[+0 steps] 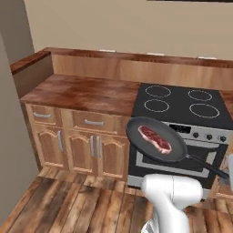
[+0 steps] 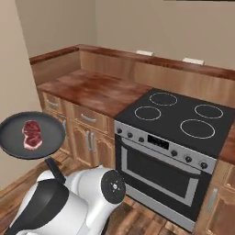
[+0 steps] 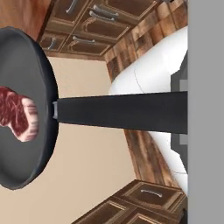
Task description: Pick up the pan with the steak in it and place it on the dining table. Then place the steak on the plate.
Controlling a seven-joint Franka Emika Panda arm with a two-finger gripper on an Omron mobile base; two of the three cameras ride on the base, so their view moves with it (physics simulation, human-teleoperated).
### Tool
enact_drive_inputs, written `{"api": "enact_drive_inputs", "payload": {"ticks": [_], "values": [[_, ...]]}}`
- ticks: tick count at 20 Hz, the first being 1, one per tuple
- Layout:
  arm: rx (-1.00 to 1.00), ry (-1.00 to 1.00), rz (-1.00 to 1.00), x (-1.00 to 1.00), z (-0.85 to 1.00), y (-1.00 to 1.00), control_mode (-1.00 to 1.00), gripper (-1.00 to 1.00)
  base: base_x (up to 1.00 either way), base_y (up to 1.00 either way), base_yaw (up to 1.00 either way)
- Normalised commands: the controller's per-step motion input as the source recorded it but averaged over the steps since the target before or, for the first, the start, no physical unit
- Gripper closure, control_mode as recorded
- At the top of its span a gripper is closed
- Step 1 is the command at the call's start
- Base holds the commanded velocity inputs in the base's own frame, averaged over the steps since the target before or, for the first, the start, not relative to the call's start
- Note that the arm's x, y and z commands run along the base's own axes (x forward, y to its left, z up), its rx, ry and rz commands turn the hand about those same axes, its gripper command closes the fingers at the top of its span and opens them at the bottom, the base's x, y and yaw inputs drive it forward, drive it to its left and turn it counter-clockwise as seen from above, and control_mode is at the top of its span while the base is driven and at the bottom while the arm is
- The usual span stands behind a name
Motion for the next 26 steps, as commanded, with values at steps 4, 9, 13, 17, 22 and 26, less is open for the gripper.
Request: {"api": "enact_drive_inputs", "payload": {"ticks": [4, 9, 13, 17, 22, 26], "values": [[0.00, 0.00, 0.00, 0.00, 0.00, 0.00, 1.00, 1.00, -0.19, -0.01, 0.47], [0.00, 0.00, 0.00, 0.00, 0.00, 0.00, 1.00, 1.00, -0.18, -0.02, 0.47], [0.00, 0.00, 0.00, 0.00, 0.00, 0.00, 1.00, 1.00, -0.18, -0.03, 0.47], [0.00, 0.00, 0.00, 0.00, 0.00, 0.00, 1.00, 1.00, -0.16, -0.02, 0.48], [0.00, 0.00, 0.00, 0.00, 0.00, 0.00, 1.00, 1.00, -0.16, -0.02, 0.48], [0.00, 0.00, 0.00, 0.00, 0.00, 0.00, 1.00, 1.00, -0.13, -0.02, 0.48]]}}
